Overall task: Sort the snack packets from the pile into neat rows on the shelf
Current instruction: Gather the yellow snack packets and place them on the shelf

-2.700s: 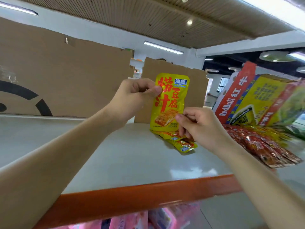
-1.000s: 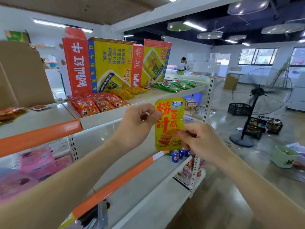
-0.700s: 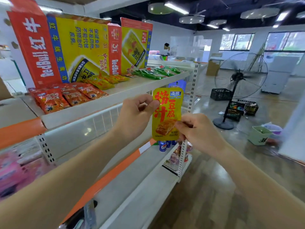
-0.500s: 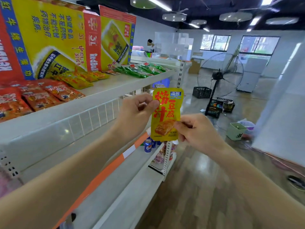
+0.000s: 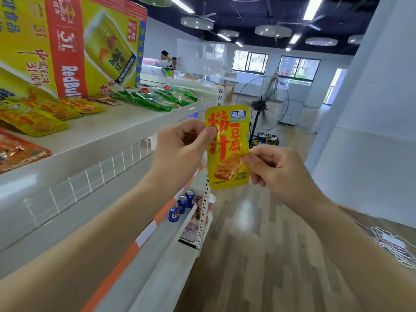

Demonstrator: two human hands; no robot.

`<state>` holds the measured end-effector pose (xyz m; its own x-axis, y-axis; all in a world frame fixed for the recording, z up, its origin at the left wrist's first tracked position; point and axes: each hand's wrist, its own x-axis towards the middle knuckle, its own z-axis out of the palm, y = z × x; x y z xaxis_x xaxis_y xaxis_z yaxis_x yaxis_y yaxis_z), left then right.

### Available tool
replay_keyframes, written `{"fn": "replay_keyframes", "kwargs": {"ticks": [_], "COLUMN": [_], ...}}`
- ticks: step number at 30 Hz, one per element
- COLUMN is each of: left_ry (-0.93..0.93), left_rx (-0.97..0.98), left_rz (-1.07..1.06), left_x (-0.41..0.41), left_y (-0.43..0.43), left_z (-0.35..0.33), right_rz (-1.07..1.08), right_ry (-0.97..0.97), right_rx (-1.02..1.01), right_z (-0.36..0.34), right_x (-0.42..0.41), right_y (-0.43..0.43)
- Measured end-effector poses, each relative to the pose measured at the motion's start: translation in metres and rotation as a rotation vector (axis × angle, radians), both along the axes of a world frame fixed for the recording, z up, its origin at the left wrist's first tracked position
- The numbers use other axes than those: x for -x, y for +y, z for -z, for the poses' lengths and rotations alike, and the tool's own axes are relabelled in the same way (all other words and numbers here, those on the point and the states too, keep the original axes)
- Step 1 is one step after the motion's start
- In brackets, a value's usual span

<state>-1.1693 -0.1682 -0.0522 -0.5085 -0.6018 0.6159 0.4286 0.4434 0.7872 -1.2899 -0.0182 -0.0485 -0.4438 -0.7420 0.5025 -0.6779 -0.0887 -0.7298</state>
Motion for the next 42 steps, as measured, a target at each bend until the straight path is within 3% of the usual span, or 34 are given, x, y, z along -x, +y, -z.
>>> {"fn": "replay_keyframes", "kwargs": {"ticks": [8, 15, 19, 24, 32, 42], "left_ry": [-0.018, -0.060, -0.111, -0.113, -0.194, -0.270], "left_rx": [0.094, 0.146, 0.171, 0.193, 0.154, 0.135], "left_rz": [-0.001, -0.160, -0.317, -0.627, -1.054, -1.374], "left_x": [0.003, -0.009, -0.013, -0.011, -0.020, -0.049], "left_y": [-0.026, -0.062, -0.086, -0.113, -0.139, -0.146], "left_z": [-0.007, -0.003, -0.001, -0.004, -0.025, -0.053], "right_rz": [-0.029, -0.177, -0.292, -0.321, -0.565, -0.884], "right_ry": [0.015, 0.010, 0.006, 0.277, 0.426, 0.587], "right_rx": [0.023, 0.048, 0.049, 0.152, 0.308, 0.413], "right_z": [-0.003, 0.010, 0.017, 0.014, -0.006, -0.042], "right_x": [0.009, 0.020, 0.031, 0.046, 0.053, 0.019], "right_y": [-0.028, -0.092, -0.132, -0.196, -0.288, -0.346]}}
